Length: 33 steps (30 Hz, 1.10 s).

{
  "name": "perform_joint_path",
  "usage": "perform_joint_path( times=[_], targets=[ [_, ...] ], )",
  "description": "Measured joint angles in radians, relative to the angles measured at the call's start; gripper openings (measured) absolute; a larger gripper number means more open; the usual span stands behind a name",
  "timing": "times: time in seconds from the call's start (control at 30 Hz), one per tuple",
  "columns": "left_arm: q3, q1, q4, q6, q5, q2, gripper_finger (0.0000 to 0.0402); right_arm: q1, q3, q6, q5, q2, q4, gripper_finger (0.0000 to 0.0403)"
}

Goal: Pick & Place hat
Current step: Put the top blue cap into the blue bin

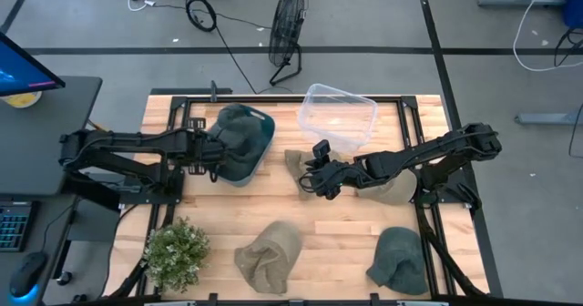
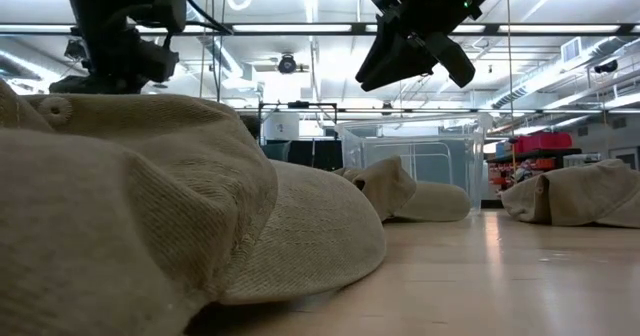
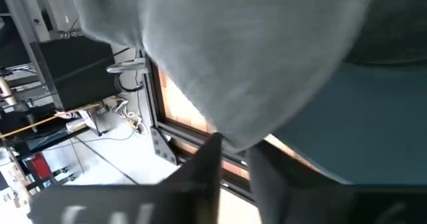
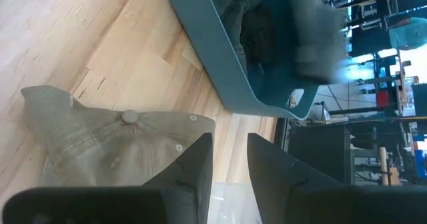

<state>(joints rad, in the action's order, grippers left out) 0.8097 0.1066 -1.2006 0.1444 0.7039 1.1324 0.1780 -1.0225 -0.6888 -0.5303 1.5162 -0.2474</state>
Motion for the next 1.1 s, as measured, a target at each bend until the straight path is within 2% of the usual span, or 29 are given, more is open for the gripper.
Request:
perform_joint_path(
  times=[0.1, 0.3, 0.6, 0.8, 0.9, 0.97, 1.1],
  targets=[
    [0.003, -0.004, 0.001, -0.010, 0.037, 0.000, 0.0014, 0.000, 0.000, 0.000, 0.000, 0.000, 0.000, 0.0098],
    [0.069, -0.047, -0.006, -0.027, 0.143, 0.000, 0.0018, 0.000, 0.000, 0.000, 0.000, 0.000, 0.000, 0.0098],
    [0.267, -0.150, -0.061, -0.014, 0.205, 0.000, 0.0007, 0.000, 0.000, 0.000, 0.000, 0.000, -0.001, 0.0098],
    [0.329, -0.257, -0.030, 0.045, 0.226, 0.003, 0.0006, 0.000, 0.000, 0.000, 0.000, 0.000, -0.002, 0.0098],
    [0.330, -0.308, -0.015, 0.043, 0.211, 0.007, 0.0006, 0.000, 0.000, 0.000, 0.000, 0.000, -0.002, 0.0098],
    [0.324, -0.336, -0.017, 0.019, 0.155, 0.012, 0.0005, -0.001, 0.000, 0.000, 0.000, 0.000, -0.007, 0.0098],
    [0.307, -0.376, -0.062, -0.163, 0.115, 0.050, 0.0006, -0.001, 0.000, 0.020, 0.000, 0.000, -0.009, 0.0098]
  ],
)
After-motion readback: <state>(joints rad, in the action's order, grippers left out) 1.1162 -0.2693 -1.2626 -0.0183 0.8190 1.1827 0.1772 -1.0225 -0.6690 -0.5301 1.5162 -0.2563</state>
